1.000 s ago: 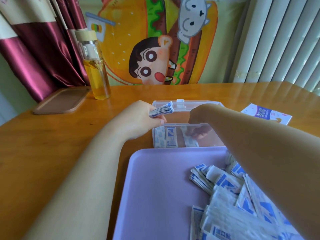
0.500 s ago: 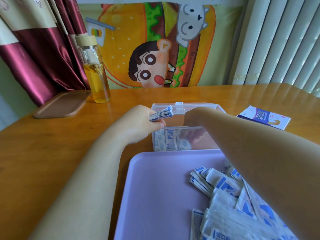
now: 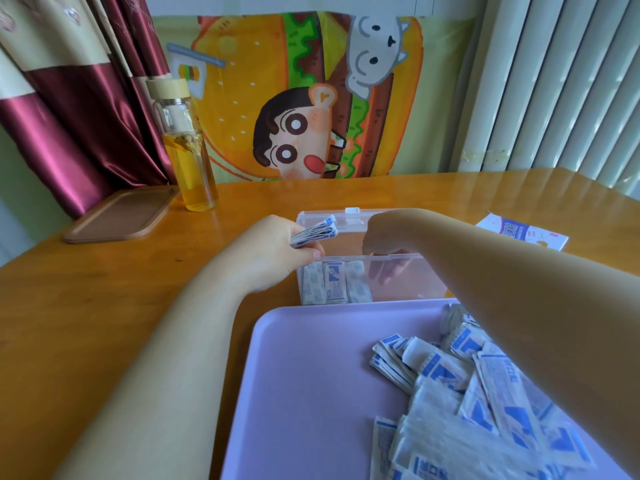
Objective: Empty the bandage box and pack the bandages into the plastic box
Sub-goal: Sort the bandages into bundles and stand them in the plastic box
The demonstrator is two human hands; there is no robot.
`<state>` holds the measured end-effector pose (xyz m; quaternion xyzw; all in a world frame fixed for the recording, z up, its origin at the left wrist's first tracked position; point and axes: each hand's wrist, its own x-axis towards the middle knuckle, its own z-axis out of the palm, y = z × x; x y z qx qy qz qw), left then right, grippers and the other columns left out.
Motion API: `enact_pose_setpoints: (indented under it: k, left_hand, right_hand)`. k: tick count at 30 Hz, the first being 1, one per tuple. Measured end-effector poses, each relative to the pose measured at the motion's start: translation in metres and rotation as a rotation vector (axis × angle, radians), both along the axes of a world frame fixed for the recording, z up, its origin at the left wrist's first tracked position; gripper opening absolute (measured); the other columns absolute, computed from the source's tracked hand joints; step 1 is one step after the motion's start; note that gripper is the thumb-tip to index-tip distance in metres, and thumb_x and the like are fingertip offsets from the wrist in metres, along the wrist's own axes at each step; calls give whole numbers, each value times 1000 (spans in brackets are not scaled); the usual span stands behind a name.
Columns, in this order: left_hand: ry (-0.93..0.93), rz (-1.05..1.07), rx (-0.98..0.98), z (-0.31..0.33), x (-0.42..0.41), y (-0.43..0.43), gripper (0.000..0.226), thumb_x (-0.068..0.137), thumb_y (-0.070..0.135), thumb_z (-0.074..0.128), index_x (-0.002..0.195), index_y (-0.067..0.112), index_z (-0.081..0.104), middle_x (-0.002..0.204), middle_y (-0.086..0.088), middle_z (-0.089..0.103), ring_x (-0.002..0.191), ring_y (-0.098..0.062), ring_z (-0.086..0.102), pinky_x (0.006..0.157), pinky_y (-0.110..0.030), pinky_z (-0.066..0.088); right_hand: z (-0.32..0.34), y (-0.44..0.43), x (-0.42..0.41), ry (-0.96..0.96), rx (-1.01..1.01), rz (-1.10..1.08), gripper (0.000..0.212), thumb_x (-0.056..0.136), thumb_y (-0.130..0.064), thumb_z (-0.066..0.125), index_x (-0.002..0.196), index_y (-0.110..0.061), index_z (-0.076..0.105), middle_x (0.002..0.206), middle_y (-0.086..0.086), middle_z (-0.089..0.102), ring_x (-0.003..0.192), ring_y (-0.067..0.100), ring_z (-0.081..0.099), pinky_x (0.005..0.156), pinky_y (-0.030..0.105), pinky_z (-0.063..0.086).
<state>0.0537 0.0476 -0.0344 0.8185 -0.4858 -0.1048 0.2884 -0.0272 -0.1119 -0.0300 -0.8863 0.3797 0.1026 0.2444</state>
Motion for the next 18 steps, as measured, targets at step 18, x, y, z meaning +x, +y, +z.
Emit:
enact_pose_setpoints:
  k: [18]
  left_hand:
    - [1244,-11,-517,11,-50,-23,21,94,7,48,82,9,66,57,3,56,36,-1,26,38,-12,31]
  right_hand:
    - [8,16,-55,-991,696,236,45,69,-21,42,104,-19,70,108,0,68,102,13,58,104,39,33]
